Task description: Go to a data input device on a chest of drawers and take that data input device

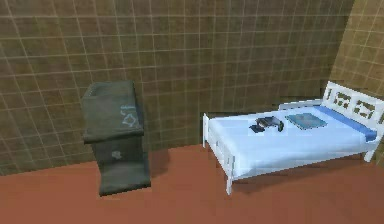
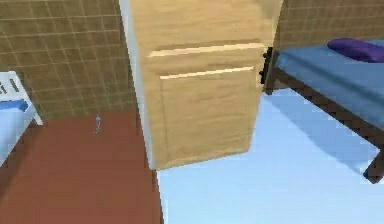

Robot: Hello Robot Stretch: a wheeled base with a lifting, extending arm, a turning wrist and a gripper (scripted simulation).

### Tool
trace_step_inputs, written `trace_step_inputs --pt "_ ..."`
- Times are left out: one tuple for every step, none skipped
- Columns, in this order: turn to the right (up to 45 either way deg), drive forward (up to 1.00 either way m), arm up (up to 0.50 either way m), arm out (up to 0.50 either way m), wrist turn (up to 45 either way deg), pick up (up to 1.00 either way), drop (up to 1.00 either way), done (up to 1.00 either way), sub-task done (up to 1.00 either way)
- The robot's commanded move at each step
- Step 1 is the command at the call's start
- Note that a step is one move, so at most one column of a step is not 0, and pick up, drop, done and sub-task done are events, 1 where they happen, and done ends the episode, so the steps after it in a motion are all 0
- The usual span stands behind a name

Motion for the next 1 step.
trace_step_inputs --pt "0.0 0.40 0.00 0.00 0.0 0.00 0.00 0.00 0.00"
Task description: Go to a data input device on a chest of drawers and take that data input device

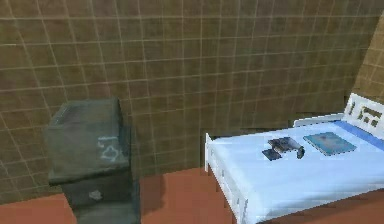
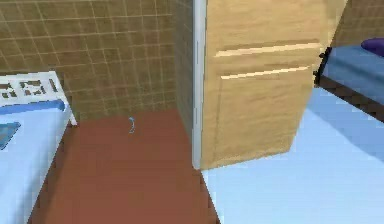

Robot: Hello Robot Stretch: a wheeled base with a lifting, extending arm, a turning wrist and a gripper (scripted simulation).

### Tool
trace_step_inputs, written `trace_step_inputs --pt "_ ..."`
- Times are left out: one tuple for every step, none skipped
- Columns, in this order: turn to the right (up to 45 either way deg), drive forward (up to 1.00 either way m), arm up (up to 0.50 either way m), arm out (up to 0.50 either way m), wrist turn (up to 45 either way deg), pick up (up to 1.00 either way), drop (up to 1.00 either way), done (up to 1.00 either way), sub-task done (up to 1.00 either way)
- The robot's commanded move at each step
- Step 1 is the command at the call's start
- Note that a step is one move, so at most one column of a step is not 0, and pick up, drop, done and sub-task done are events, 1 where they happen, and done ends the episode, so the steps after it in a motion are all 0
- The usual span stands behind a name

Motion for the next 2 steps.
trace_step_inputs --pt "-45.0 0.00 0.00 0.00 0.0 0.00 0.00 0.00 0.00" --pt "-30.0 0.00 0.00 0.00 0.0 0.00 0.00 0.00 0.00"
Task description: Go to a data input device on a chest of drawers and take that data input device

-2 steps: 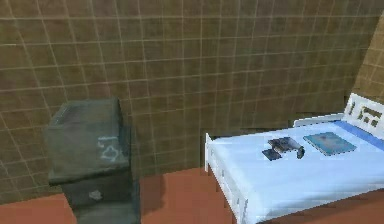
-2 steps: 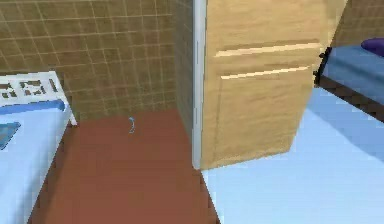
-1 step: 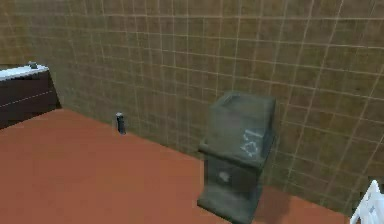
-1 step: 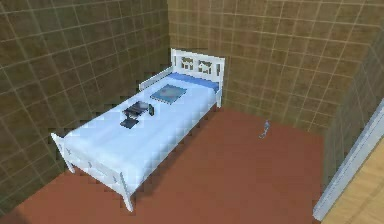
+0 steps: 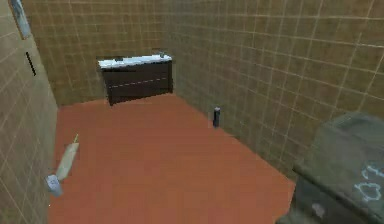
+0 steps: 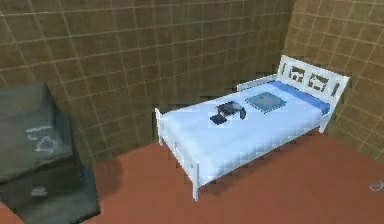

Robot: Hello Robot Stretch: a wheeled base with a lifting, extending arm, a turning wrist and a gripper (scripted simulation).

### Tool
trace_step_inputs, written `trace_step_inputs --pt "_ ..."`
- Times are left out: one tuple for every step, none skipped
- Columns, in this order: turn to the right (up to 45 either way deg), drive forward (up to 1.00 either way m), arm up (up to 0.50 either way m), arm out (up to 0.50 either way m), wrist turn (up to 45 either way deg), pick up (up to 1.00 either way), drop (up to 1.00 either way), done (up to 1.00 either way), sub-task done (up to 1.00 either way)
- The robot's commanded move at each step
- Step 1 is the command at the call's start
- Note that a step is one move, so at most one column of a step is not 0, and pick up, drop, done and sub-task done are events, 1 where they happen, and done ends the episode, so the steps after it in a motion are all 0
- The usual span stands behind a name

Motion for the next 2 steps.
trace_step_inputs --pt "0.0 0.65 0.00 0.00 0.0 0.00 0.00 0.00 0.00" --pt "-30.0 0.00 0.00 0.00 0.0 0.00 0.00 0.00 0.00"
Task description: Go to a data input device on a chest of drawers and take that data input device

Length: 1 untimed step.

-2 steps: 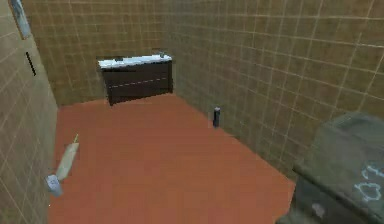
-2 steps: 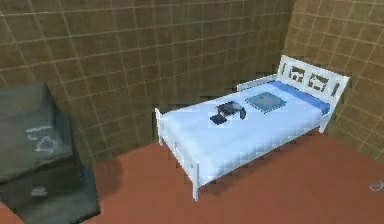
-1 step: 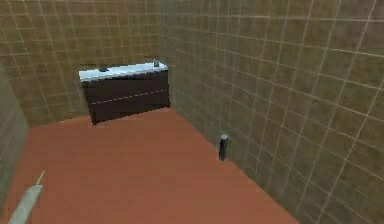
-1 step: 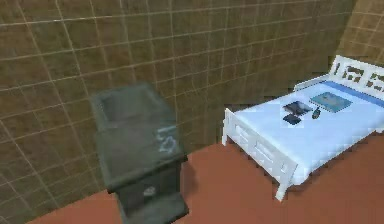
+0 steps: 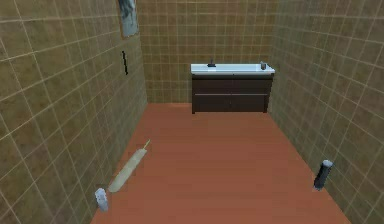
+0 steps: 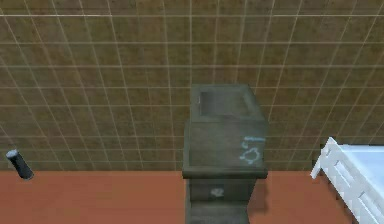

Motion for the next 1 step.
trace_step_inputs --pt "-3.0 0.00 0.00 0.00 0.0 0.00 0.00 0.00 0.00"
